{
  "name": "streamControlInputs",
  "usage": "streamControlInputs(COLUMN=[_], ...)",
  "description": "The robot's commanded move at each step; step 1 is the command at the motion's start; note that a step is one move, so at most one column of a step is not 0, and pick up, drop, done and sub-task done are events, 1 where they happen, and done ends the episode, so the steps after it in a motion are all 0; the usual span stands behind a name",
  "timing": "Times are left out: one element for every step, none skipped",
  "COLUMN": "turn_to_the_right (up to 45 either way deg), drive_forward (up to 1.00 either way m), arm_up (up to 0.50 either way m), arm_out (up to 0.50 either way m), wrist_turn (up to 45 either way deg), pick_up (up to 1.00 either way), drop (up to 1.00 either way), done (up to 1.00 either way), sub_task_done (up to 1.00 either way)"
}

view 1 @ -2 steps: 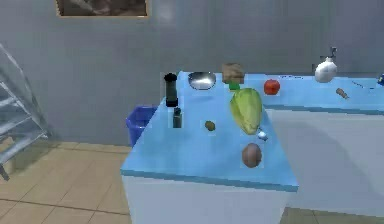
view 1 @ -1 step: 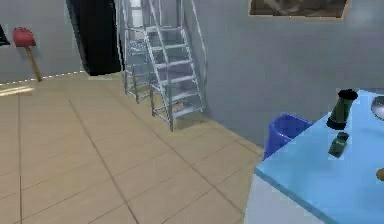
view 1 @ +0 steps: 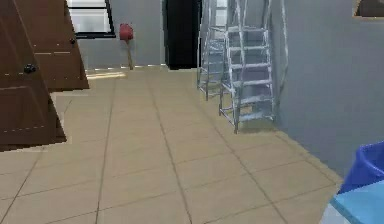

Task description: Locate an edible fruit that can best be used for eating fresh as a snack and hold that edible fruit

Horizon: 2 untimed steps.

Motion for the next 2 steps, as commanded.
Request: streamControlInputs(turn_to_the_right=[45.0,45.0], drive_forward=[0.0,0.0], arm_up=[0.0,0.0], arm_out=[0.0,0.0], wrist_turn=[0.0,0.0], pick_up=[0.0,0.0], drop=[0.0,0.0], done=[0.0,0.0], sub_task_done=[0.0,0.0])
